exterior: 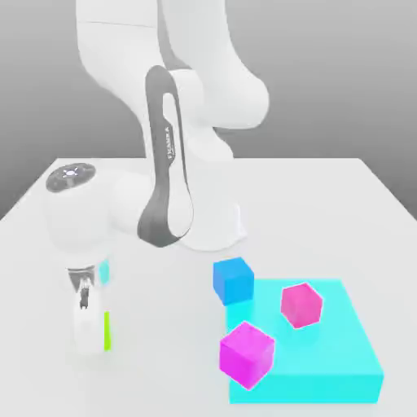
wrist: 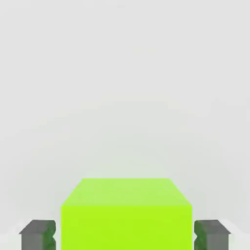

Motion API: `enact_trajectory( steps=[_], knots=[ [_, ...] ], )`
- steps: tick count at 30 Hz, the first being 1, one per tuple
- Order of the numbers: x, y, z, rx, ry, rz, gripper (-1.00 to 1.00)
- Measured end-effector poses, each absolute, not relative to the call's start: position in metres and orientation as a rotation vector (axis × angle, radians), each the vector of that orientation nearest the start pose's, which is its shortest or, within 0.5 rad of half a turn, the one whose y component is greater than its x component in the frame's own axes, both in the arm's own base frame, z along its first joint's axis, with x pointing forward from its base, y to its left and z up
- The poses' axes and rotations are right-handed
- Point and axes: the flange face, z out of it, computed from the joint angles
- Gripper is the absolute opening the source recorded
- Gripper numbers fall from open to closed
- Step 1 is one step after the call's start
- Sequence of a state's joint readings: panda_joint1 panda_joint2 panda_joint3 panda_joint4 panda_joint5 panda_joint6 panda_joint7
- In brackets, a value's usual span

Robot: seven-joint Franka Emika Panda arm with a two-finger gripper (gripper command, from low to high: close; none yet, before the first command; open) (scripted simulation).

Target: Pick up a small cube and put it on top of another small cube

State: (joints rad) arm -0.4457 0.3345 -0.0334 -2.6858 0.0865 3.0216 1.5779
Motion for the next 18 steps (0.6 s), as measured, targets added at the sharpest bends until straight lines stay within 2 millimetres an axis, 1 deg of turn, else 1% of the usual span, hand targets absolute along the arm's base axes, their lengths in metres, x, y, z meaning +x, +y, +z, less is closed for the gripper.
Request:
enact_trajectory(
  steps=[2, 3, 5, 9, 10, 14, 18],
  knots=[
    [0.349, -0.190, 0.123, -1.506, 2.756, -0.003, -1.00],
    [0.350, -0.190, 0.127, -1.506, 2.756, -0.003, -1.00],
    [0.350, -0.191, 0.143, -1.506, 2.756, -0.003, -1.00],
    [0.350, -0.190, 0.181, -1.508, 2.755, -0.002, -1.00],
    [0.351, -0.183, 0.191, -1.558, 2.726, -0.001, -1.00],
    [0.361, -0.127, 0.224, -1.898, 2.498, 0.002, -1.00],
    [0.355, -0.084, 0.253, -2.183, 2.250, 0.003, -1.00]
  ],
)
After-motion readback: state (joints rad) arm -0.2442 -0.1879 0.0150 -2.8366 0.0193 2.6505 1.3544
